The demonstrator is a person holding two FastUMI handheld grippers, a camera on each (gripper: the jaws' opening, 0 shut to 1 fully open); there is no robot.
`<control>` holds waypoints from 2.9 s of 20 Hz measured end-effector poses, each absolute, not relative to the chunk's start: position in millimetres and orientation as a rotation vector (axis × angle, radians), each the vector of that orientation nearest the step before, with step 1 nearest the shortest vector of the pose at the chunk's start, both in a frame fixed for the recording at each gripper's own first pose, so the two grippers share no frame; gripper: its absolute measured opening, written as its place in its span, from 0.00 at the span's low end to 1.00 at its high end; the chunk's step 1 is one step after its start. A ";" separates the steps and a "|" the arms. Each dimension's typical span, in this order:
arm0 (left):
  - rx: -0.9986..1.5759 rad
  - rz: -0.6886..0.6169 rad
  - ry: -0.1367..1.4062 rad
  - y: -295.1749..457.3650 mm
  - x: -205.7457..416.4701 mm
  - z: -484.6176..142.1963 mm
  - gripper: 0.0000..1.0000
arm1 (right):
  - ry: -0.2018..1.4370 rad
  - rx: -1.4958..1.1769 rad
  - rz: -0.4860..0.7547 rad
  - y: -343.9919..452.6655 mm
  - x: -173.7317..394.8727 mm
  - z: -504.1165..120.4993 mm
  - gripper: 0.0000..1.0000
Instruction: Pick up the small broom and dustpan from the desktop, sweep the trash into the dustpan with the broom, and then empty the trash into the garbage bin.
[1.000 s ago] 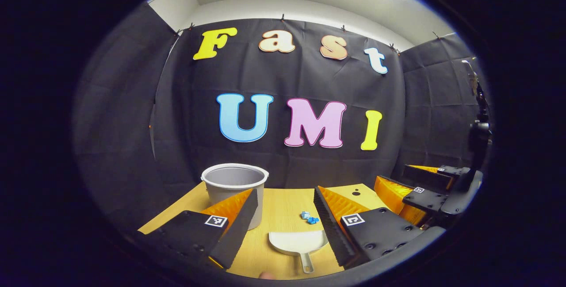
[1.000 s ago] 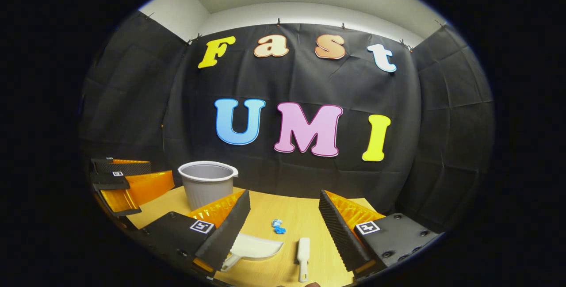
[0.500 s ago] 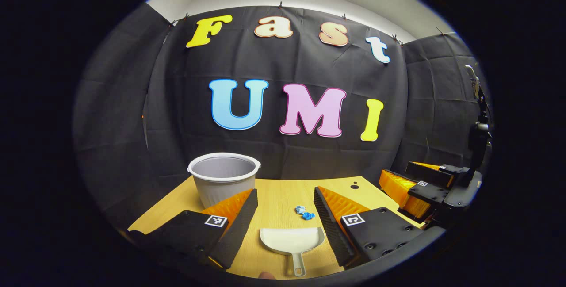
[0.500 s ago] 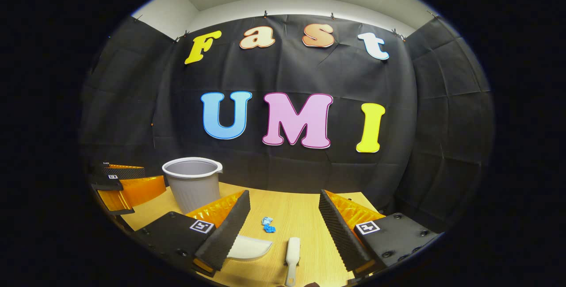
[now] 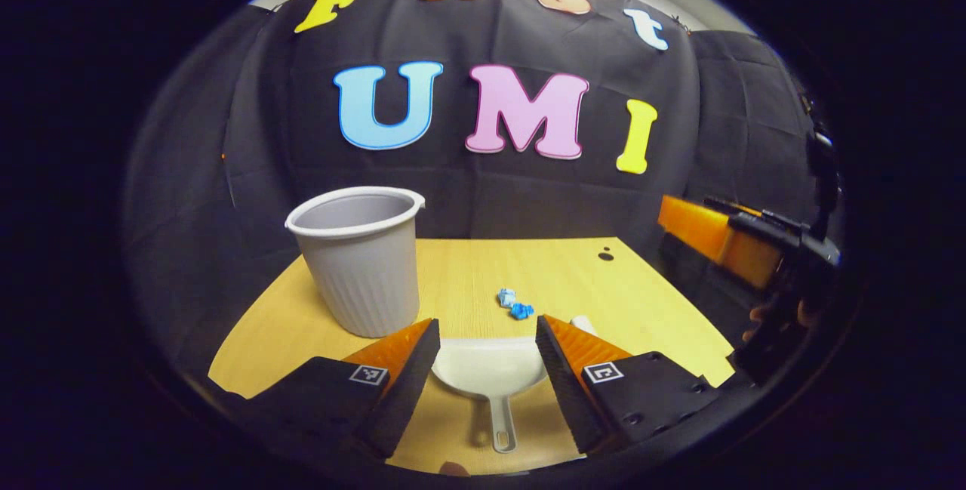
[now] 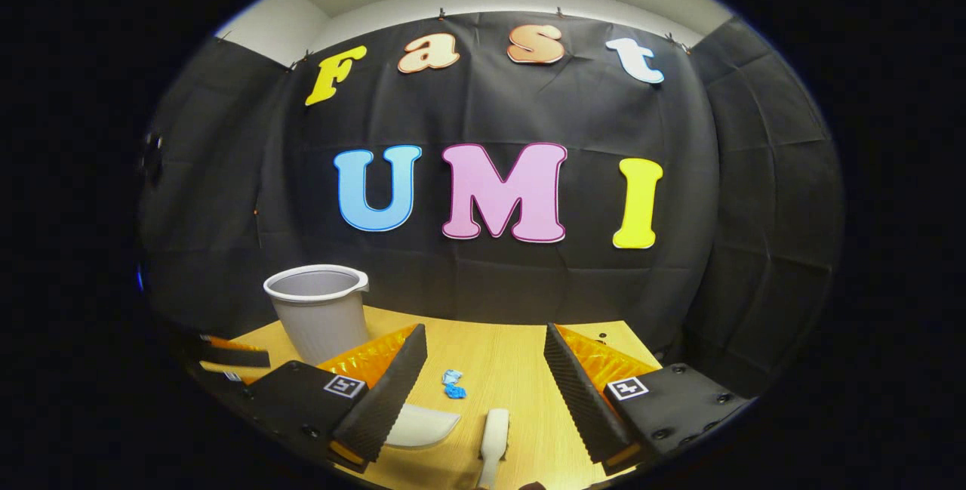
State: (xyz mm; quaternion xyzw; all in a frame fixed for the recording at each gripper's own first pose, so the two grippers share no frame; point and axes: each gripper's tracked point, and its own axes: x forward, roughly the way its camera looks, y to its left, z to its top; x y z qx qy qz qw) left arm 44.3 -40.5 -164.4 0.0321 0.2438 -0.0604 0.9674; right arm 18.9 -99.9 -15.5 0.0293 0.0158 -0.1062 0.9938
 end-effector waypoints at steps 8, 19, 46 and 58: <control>0.078 -0.099 0.966 -53.0 26.8 -288.7 0.79 | 0.157 0.128 -0.224 -144.1 30.2 -70.7 1.00; 0.050 0.019 1.436 -53.3 43.5 -352.4 0.79 | 0.311 0.217 -0.180 -198.1 45.4 -131.8 0.97; -0.062 -0.216 1.491 -52.6 62.9 -362.8 0.30 | 1.070 0.360 -0.193 -91.9 -9.5 -281.2 0.98; -0.067 -0.241 1.465 -52.0 61.9 -363.4 0.31 | 1.372 0.295 -0.259 -90.3 -9.2 -363.9 0.83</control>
